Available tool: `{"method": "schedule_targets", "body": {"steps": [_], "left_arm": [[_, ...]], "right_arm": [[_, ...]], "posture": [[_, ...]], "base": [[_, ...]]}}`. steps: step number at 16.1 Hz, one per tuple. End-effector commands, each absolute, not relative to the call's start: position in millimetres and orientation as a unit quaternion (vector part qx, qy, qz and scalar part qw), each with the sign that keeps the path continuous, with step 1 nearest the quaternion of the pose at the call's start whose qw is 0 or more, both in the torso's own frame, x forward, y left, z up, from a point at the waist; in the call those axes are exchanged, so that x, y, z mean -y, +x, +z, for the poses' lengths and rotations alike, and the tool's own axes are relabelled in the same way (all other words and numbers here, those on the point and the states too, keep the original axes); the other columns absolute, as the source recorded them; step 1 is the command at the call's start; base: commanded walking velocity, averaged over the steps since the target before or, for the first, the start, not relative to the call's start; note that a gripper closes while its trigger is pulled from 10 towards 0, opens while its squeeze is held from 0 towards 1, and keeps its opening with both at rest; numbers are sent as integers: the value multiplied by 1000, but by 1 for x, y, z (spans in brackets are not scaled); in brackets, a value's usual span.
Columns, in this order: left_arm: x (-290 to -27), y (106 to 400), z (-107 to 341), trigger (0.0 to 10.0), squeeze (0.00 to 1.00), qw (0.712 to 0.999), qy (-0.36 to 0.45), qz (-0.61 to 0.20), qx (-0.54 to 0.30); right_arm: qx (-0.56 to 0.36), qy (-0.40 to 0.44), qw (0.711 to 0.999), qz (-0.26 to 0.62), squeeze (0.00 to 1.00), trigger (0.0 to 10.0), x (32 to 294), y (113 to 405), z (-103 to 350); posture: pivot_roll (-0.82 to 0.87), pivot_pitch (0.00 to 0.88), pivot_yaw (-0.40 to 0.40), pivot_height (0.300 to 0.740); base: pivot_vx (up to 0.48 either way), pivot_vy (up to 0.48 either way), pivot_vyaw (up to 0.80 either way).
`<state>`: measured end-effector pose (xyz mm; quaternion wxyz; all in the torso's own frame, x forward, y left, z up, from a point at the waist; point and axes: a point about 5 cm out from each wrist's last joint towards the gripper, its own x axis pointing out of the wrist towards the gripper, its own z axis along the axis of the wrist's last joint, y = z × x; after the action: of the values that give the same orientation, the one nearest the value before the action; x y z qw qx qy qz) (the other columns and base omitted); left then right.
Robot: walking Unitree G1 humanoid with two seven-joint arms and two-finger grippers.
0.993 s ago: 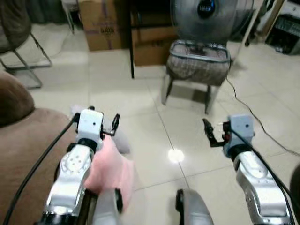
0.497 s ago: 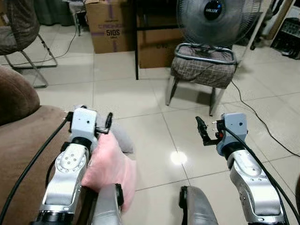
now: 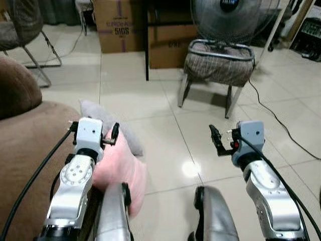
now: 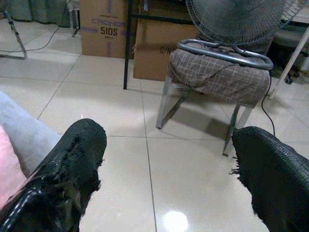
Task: Move the pillow to the sofa from floor
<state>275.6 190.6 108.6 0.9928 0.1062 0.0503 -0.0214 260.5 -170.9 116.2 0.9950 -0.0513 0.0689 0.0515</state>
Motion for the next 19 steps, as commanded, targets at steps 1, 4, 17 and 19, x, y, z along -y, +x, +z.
{"method": "schedule_targets", "body": {"steps": [1, 4, 17, 19], "left_arm": [[-192, 278, 109, 10000, 0, 993, 99, -14, -56], [-193, 290, 93, 10000, 1000, 993, 50, -19, -101], [-233, 321, 39, 10000, 0, 963, 92, 27, -250], [-238, 320, 39, 10000, 0, 963, 107, 27, -247]], "right_arm": [[-64, -52, 995, 55, 0, 10000, 173, 260, 119], [-71, -50, 991, 100, 0, 10000, 168, 263, 120], [-110, -92, 867, 476, 0, 10000, 136, 238, 156], [-121, -92, 849, 505, 0, 10000, 136, 229, 160]], "posture": [[-36, 0, 1, 490], [-32, 0, -7, 490], [-122, 109, -85, 490], [-121, 139, -90, 490]], "base": [[0, 0, 0], [0, 0, 0], [0, 0, 0], [0, 0, 0]]}}
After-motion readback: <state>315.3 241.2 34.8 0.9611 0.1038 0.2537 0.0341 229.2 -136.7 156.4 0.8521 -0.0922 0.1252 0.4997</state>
